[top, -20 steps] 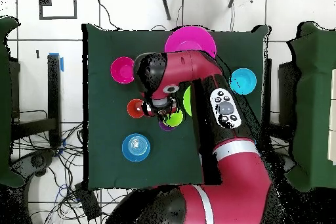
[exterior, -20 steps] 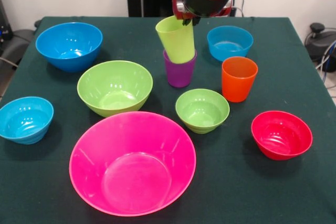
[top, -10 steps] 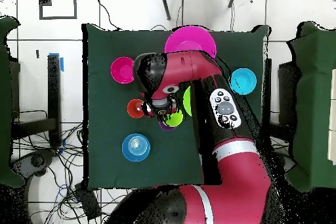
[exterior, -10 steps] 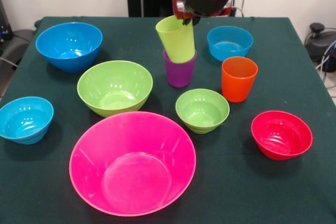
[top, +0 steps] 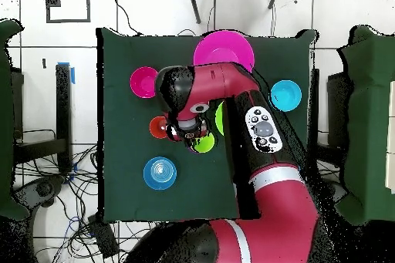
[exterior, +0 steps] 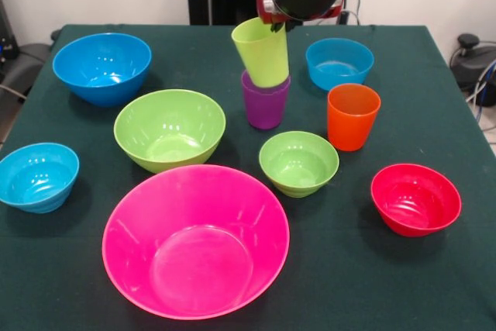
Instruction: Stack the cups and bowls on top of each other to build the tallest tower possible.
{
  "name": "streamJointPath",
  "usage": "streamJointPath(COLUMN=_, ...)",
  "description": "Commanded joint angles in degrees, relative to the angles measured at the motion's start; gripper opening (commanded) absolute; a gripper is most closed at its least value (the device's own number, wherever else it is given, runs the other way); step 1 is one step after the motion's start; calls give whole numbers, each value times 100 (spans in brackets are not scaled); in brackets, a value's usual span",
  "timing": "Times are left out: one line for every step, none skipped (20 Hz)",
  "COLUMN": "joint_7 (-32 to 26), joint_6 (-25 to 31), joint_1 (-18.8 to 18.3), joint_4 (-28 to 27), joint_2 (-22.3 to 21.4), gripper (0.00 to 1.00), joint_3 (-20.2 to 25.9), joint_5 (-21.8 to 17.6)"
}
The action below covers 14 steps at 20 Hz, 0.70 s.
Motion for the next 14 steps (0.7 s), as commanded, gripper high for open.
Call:
streamJointPath(joint_7=-965, joint_6=-447, joint_1=-54, joint_4=395, joint_2=-42, gripper=0, joint_3=152, joint_5=-492)
streamJointPath(joint_7=-953, joint_6=-424, joint_1=-49, joint_4=397, joint_2=-49, gripper=0, joint_3=144, joint_5=-497)
streamJointPath(joint_7=-948, joint_6=-418, joint_1=-53, joint_4=413, joint_2=-57, gripper=0, joint_3=141, joint_5=-497)
streamJointPath(joint_7=-947, joint_6=-432, joint_1=-56, joint_4=413, joint_2=-51, gripper=0, joint_3=146, joint_5=-499)
streamJointPath(joint_7=-949, joint_6=-441, joint_1=-63, joint_4=420, joint_2=-53, gripper=0, joint_3=149, joint_5=-501)
streamJointPath(joint_7=-951, joint_6=-440, joint_1=-64, joint_4=414, joint_2=-46, gripper=0, joint_3=153, joint_5=-503)
streamJointPath(joint_7=-953, joint_6=-439, joint_1=-66, joint_4=408, joint_2=-40, gripper=0, joint_3=157, joint_5=-506)
streamJointPath(joint_7=-956, joint_6=-439, joint_1=-66, joint_4=400, joint_2=-31, gripper=0, joint_3=160, joint_5=-508)
streamJointPath(joint_7=-953, joint_6=-443, joint_1=-68, joint_4=408, joint_2=-36, gripper=0, joint_3=157, joint_5=-510)
streamJointPath(joint_7=-955, joint_6=-466, joint_1=-74, joint_4=410, joint_2=-29, gripper=0, joint_3=161, joint_5=-510)
streamJointPath(joint_7=-958, joint_6=-471, joint_1=-79, joint_4=409, joint_2=-24, gripper=0, joint_3=162, joint_5=-509)
streamJointPath(joint_7=-963, joint_6=-479, joint_1=-82, joint_4=403, joint_2=-14, gripper=0, joint_3=165, joint_5=-511)
streamJointPath(joint_7=-965, joint_6=-475, joint_1=-77, joint_4=370, joint_2=14, gripper=0, joint_3=166, joint_5=-518)
streamJointPath(joint_7=-966, joint_6=-472, joint_1=-71, joint_4=337, joint_2=43, gripper=0, joint_3=168, joint_5=-525)
